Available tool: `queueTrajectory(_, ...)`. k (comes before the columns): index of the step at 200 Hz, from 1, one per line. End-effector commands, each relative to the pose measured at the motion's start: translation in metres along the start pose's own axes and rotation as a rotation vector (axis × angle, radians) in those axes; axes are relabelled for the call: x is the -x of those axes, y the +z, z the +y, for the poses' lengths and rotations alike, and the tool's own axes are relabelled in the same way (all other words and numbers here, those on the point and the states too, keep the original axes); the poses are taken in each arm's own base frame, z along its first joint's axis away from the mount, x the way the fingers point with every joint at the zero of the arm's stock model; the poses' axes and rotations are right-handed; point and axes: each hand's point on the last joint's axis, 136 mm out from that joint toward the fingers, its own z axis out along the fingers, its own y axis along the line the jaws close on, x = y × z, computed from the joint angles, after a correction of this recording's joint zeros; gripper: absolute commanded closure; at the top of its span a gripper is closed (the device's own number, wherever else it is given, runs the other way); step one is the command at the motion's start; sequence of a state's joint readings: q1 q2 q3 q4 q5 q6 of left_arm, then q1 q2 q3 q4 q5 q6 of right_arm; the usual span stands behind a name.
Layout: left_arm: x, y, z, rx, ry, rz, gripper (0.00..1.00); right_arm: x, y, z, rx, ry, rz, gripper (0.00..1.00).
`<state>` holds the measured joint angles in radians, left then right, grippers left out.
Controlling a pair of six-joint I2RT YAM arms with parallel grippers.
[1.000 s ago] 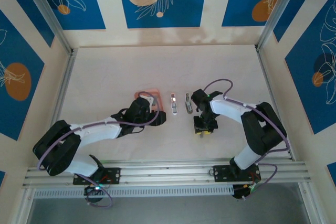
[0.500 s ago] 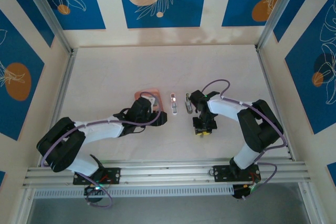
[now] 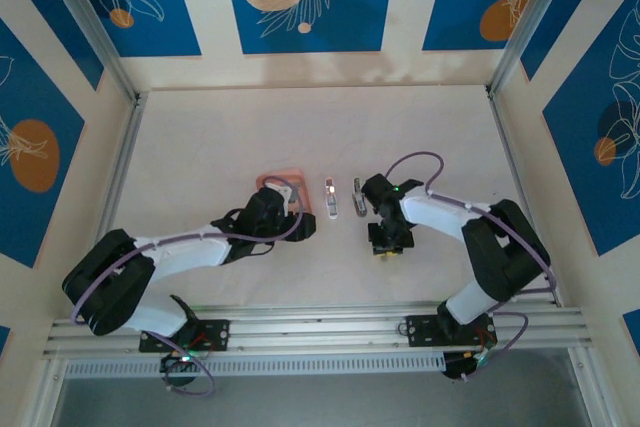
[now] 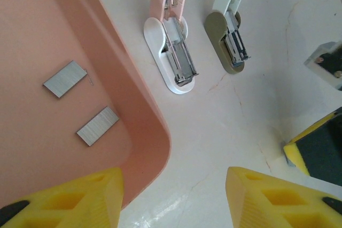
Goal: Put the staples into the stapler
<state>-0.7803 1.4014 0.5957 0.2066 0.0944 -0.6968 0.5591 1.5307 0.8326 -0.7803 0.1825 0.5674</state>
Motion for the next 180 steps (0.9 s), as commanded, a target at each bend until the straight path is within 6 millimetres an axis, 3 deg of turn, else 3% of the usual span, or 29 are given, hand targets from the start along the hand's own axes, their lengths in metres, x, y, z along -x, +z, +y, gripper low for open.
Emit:
queueTrajectory(1,0.006,-0.003,-0.003,-0.013,0.02,-0.042,0.47,0.012,-0.012,0.006,0.058,0.047,-0.122,0.8)
queueTrajectory(38,0.004,0.001,-0.003,-0.023,0.02,-0.038,0.46,0.028,-0.031,0.009,0.124,0.018,-0.288,0.8)
queueTrajectory(73,0.006,0.012,-0.016,-0.109,0.016,-0.049,0.46,0.051,-0.049,0.011,0.139,-0.02,-0.428,0.8)
queueTrajectory(127,0.004,0.026,-0.015,-0.135,-0.045,-0.048,0.47,0.084,-0.05,0.017,0.104,-0.106,-0.468,0.8)
queueTrajectory(180,0.01,0.022,-0.013,-0.108,-0.031,-0.06,0.47,0.106,-0.052,0.035,0.114,-0.182,-0.506,0.8)
